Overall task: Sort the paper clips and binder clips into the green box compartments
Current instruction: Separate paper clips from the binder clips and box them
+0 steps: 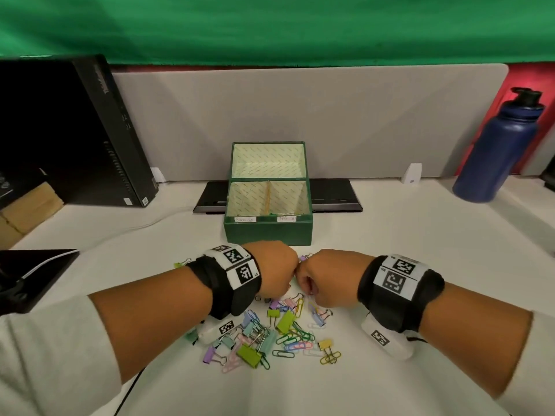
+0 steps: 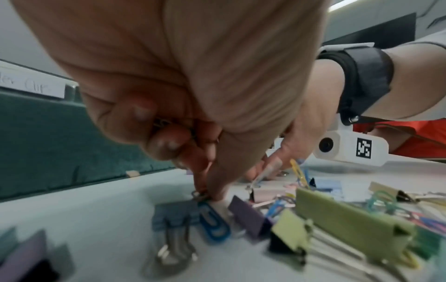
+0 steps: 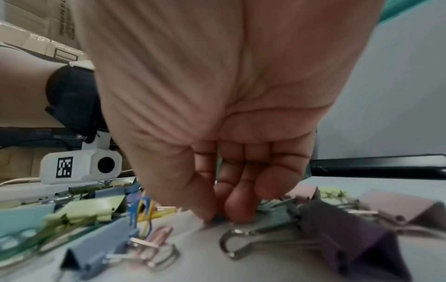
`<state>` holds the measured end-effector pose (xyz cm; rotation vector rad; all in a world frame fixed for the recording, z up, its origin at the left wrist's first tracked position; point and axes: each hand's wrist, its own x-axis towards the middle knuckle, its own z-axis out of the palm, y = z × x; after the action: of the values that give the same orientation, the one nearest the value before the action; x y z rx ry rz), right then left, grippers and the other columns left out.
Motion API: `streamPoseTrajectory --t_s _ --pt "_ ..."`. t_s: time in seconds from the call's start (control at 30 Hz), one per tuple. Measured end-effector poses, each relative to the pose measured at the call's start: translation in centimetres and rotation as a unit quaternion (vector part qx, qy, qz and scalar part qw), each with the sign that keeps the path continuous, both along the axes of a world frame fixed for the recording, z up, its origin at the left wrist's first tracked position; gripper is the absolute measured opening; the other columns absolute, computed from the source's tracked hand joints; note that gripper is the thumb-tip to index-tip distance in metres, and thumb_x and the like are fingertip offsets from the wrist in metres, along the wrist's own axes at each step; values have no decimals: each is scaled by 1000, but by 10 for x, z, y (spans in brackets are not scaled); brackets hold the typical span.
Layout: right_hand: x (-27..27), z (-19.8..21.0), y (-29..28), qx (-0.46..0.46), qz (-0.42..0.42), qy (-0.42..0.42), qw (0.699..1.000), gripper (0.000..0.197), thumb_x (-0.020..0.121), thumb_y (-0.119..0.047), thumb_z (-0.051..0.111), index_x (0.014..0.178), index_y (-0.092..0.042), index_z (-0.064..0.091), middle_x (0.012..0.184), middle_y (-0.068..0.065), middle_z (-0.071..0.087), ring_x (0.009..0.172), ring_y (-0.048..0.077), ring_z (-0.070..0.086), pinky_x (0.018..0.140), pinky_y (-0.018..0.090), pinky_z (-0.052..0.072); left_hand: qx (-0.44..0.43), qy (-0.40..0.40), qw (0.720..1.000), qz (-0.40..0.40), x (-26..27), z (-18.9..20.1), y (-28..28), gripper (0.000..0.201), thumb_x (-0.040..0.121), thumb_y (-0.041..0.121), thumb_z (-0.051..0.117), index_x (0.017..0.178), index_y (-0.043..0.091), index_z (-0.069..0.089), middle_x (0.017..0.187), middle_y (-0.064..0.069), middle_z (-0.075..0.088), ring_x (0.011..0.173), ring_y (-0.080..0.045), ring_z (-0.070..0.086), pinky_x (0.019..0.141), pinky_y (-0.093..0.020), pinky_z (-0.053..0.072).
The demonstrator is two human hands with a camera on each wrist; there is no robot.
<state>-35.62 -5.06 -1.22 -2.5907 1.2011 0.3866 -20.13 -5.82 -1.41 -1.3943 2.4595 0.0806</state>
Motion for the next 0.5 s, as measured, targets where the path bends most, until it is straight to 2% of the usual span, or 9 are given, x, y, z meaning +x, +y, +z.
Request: streamPoseTrajectory --t_s 0.07,0.17,0.23,0.3,0.33,0.37,0.43,0.5 --pt "-4 0 2 6 -18 -2 1000 15 82 -12 58 90 -25 57 84 -7 55 79 19 53 60 24 38 15 3 1000 11 5 -2 1 14 88 27 56 89 16 65 87 -4 65 79 -23 62 66 -31 53" --pt "-13 8 1 -23 -47 -43 998 18 86 -17 52 72 -27 46 86 0 57 77 20 53 66 31 46 54 77 995 39 14 1 2 9 84 28 61 85 19 62 88 1 66 81 -21 61 65 -29 47" --pt "-19 15 2 -18 -73 -91 993 24 94 -21 45 70 -25 43 78 -3 52 70 14 47 61 26 39 81 167 979 79 23 7 -1 12 81 25 66 83 13 68 84 -1 70 72 -19 63 59 -26 49" --pt "-23 18 7 -6 -62 -79 995 22 100 -22 39 81 -16 50 74 -11 47 65 6 42 57 18 29 102 236 960 109 31 18 -8 11 82 20 70 85 9 71 78 3 69 61 -7 58 53 -19 46" --pt "-23 17 10 3 -48 -59 997 23 102 -22 36 89 -12 53 77 -12 48 68 8 44 58 17 28 118 268 948 126 34 23 -11 10 83 17 72 88 9 71 74 8 66 57 -2 54 51 -16 43" --pt "-21 15 14 13 -40 -35 998 24 102 -23 35 95 -10 54 83 -8 53 73 12 48 61 19 31 141 302 931 147 36 30 -15 10 83 14 72 93 10 70 72 9 64 54 0 51 50 -16 41" --pt "-15 9 22 10 -39 5 999 23 101 -31 37 97 -14 52 90 1 57 80 21 52 66 28 36 191 375 886 196 40 42 -22 17 85 6 66 101 12 70 73 1 59 54 -7 46 48 -20 38" --pt "-9 2 25 -10 -50 22 998 25 99 -44 43 96 -20 51 86 -1 55 78 20 52 61 31 37 226 433 840 235 40 52 -30 21 89 1 56 104 9 69 72 -3 54 54 -9 41 45 -20 32"
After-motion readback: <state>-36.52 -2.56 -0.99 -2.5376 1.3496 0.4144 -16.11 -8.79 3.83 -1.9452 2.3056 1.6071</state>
